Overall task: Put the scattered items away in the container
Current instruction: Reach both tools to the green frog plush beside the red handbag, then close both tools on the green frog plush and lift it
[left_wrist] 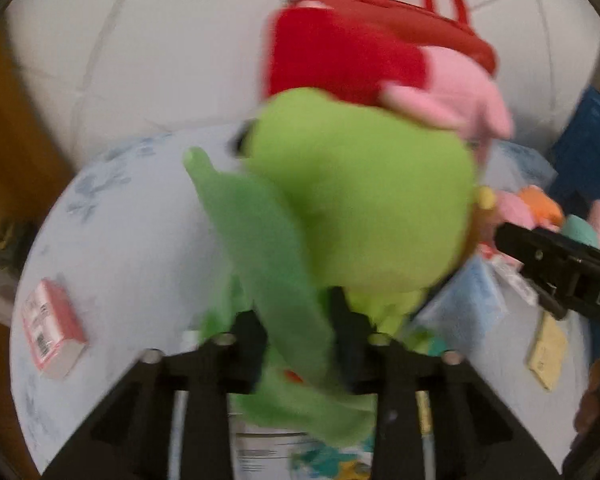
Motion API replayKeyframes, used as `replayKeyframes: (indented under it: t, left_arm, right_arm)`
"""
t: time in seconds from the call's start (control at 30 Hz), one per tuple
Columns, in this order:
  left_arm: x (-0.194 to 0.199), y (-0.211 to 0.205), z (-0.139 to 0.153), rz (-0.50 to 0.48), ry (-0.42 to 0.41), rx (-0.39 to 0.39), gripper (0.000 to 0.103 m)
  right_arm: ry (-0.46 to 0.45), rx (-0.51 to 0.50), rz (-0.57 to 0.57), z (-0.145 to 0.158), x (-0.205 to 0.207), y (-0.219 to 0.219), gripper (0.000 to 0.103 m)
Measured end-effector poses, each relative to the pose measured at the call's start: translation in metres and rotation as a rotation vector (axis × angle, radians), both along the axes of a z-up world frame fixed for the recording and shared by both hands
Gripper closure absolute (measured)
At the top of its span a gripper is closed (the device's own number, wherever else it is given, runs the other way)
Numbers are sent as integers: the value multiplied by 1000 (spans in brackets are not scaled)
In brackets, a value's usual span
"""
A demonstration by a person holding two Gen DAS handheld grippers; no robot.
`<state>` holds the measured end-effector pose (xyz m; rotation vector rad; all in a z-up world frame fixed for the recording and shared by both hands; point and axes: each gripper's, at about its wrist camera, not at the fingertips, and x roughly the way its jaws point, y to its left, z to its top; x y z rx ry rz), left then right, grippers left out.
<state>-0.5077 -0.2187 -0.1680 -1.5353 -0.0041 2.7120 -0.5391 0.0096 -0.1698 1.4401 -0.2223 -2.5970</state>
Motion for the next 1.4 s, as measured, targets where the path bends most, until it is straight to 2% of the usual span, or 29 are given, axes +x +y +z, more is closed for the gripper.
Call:
replayKeyframes:
  t: [0.03, 0.23, 0.33, 0.4, 0.5, 0.57, 0.63, 0.73, 0.8, 0.87, 0.93, 1.0, 1.07, 1.13, 1.27, 1.3, 1.33, 1.4]
  left_arm:
    - [4, -11, -2, 21, -3, 3, 81]
    - [29, -63, -15, 113, -54, -8, 81]
    - [44, -86, -18, 165, -74, -33, 81]
    - [56, -105, -20, 206, -94, -40, 81]
    - [77, -129, -22, 252, -110, -28, 81]
    - [93, -143, -22, 273, -118, -21, 75]
    - [111, -155, -20, 293, -107, -31, 57]
    - [137, -167, -8, 319, -63, -24, 36]
    - [149, -176, 2, 330, -27, -13, 36]
    - [152, -185, 7, 330, 8, 7, 33]
    - [144, -191, 6, 330, 25, 2, 22]
    - [132, -192, -3, 321, 29, -13, 21]
    - [116, -193, -23, 310, -30, -37, 21]
    - [110, -197, -42, 320, -73, -27, 21]
    - [112, -201, -44, 334, -56, 40, 21]
    - [111, -202, -43, 333, -55, 49, 21]
    - [111, -203, -42, 332, -54, 58, 21]
    - [110, -202, -38, 330, -38, 83, 21]
  right_arm:
    - [-9, -9, 11, -5, -1, -4, 45]
    - [-40, -55, 84, -33, -17, -47, 48]
    - [-62, -117, 248, -43, -14, -97, 54]
    - [-45, -111, 355, -41, 1, -133, 54]
    - [-62, -153, 456, -38, 18, -168, 54]
    - [-61, -138, 489, -35, 27, -185, 47]
    - [-57, -117, 508, -32, 37, -199, 40]
    - [-46, -99, 547, -26, 56, -214, 37]
    - [-38, -89, 579, -22, 72, -223, 36]
    - [-40, -66, 591, -23, 82, -229, 34]
    - [-57, -55, 587, -28, 92, -231, 32]
    - [-86, -39, 565, -36, 98, -230, 31]
    - [-136, -33, 523, -51, 94, -223, 26]
    - [-140, -40, 506, -51, 94, -218, 26]
    - [-108, -22, 476, -41, 97, -212, 26]
    - [-91, -17, 467, -36, 99, -212, 21]
    - [-68, -17, 456, -29, 98, -212, 10]
    - [-24, -18, 439, -13, 92, -210, 0]
